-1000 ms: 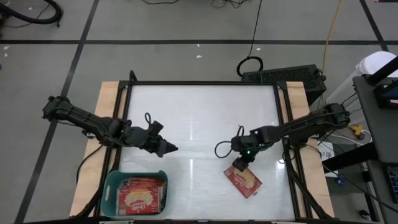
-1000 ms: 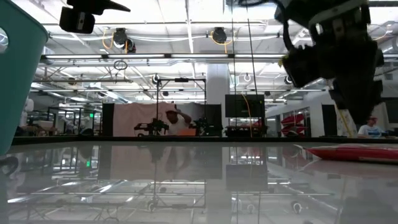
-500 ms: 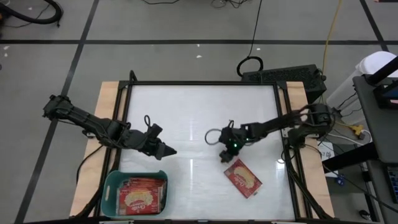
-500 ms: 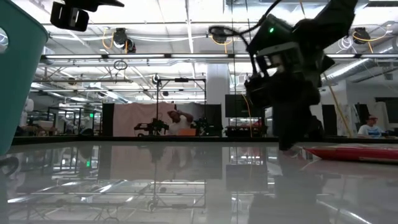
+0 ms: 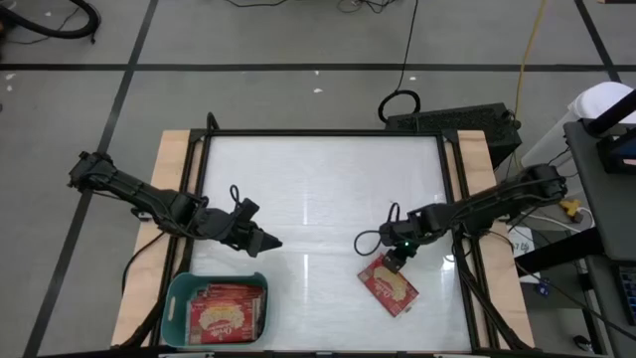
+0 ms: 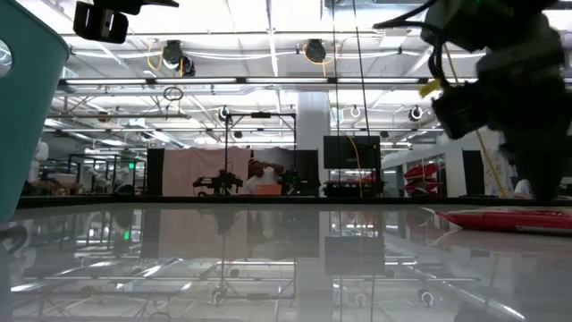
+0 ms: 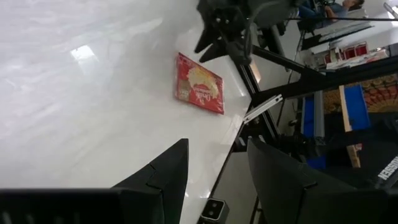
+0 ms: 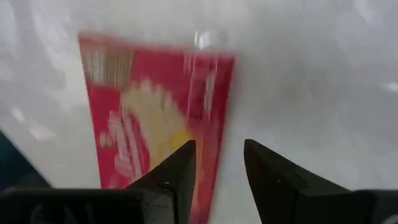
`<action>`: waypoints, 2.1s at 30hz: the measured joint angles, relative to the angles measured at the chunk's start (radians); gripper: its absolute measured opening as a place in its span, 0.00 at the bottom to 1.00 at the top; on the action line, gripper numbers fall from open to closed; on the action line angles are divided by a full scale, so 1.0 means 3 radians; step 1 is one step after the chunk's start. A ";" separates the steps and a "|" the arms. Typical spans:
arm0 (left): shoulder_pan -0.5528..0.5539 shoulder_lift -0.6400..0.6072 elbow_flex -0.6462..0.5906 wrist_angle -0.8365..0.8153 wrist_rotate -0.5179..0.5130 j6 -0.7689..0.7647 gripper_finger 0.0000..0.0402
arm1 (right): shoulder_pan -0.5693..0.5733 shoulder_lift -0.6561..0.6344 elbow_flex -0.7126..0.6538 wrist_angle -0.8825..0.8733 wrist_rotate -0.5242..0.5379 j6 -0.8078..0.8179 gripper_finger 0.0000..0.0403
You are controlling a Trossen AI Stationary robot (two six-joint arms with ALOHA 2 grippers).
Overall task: Sort popcorn bags into baskets
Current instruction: Put the red popcorn bag into the green bin
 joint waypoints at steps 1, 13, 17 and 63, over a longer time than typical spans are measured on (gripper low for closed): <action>0.0009 0.0000 0.0000 0.0000 0.0000 0.0025 0.42 | -0.0002 0.0012 -0.0072 0.0176 0.0012 0.0054 0.32; 0.0015 0.0001 0.0000 0.0007 0.0000 0.0033 0.42 | -0.0189 0.0614 -0.0351 0.2001 0.0099 0.0363 0.32; 0.0015 0.0000 0.0000 0.0006 0.0000 0.0033 0.42 | -0.0393 0.0692 -0.0350 0.2389 0.0211 0.0334 0.32; 0.0072 0.0001 0.0000 0.0110 -0.0204 -0.0027 0.42 | 0.1876 -0.0673 -0.1413 0.1942 0.1248 -0.0296 0.58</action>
